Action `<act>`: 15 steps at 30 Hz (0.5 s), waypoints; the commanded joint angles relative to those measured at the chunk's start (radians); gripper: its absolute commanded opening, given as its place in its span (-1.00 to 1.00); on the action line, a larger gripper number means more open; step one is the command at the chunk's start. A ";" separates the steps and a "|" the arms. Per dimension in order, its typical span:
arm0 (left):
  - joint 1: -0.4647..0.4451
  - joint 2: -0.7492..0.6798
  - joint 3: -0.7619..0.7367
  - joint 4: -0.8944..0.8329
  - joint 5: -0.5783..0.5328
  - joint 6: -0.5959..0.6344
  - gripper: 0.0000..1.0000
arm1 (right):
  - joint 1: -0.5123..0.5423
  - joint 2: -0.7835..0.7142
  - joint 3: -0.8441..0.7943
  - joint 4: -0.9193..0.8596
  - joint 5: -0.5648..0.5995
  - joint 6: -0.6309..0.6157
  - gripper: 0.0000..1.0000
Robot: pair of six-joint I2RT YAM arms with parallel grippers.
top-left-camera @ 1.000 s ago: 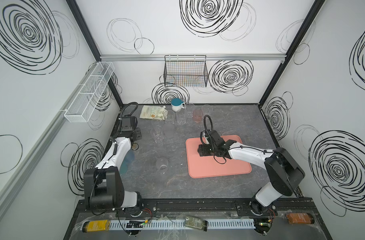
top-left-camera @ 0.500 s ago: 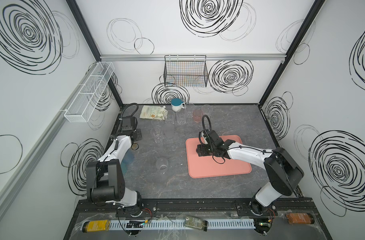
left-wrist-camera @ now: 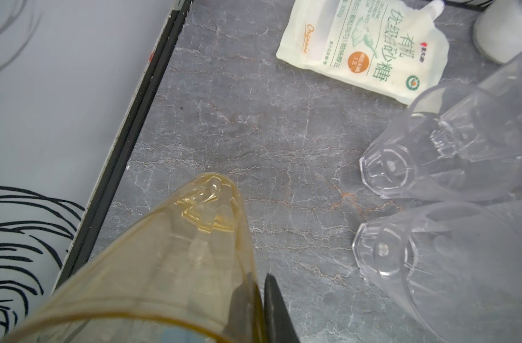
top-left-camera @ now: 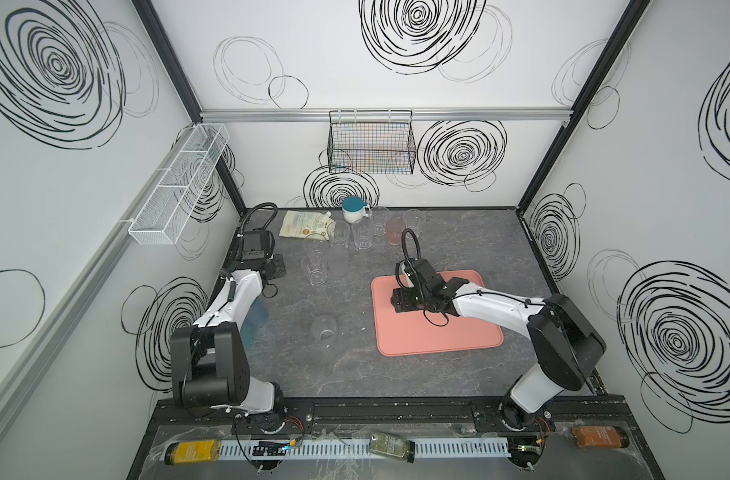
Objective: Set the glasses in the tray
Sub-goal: 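Close the left gripper on the amber glass and lift it, then carry the amber glass with the left gripper over the pink tray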
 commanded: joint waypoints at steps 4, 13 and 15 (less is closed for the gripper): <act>-0.034 -0.134 0.091 0.000 -0.003 -0.015 -1.00 | 0.004 -0.011 0.054 -0.075 0.033 0.001 0.55; -0.287 -0.266 0.180 -0.159 -0.007 -0.054 -1.00 | -0.006 -0.083 0.074 -0.097 0.064 0.041 0.55; -0.378 -0.261 0.229 -0.226 -0.010 -0.044 -1.00 | -0.021 -0.098 0.072 -0.094 0.045 0.052 0.55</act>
